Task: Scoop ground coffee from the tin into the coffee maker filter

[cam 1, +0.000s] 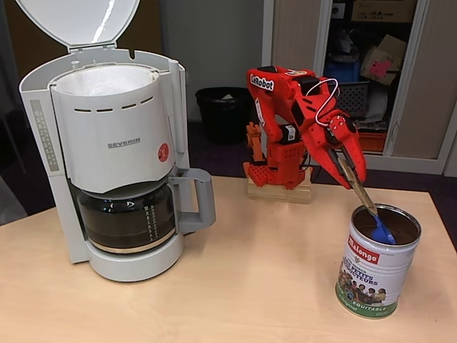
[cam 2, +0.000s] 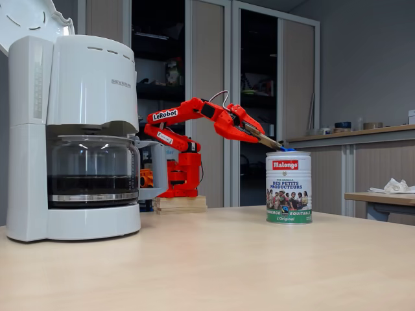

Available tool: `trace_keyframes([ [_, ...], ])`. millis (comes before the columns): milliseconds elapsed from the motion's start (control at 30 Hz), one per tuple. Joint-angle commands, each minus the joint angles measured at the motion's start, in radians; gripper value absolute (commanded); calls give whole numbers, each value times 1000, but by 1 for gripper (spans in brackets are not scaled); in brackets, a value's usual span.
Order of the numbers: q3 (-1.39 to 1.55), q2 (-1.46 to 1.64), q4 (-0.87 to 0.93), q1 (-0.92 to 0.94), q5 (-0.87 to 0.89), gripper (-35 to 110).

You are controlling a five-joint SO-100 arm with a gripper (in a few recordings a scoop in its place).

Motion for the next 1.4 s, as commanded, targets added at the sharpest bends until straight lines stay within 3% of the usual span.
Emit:
trace_keyframes([
  [0, -35, -9, 31, 9, -100, 0],
  [533, -92, -121, 186, 32, -301, 0],
  [1000, -282, -463, 195, -101, -284, 0],
  [1367, -322, -511, 222, -166, -192, 0],
])
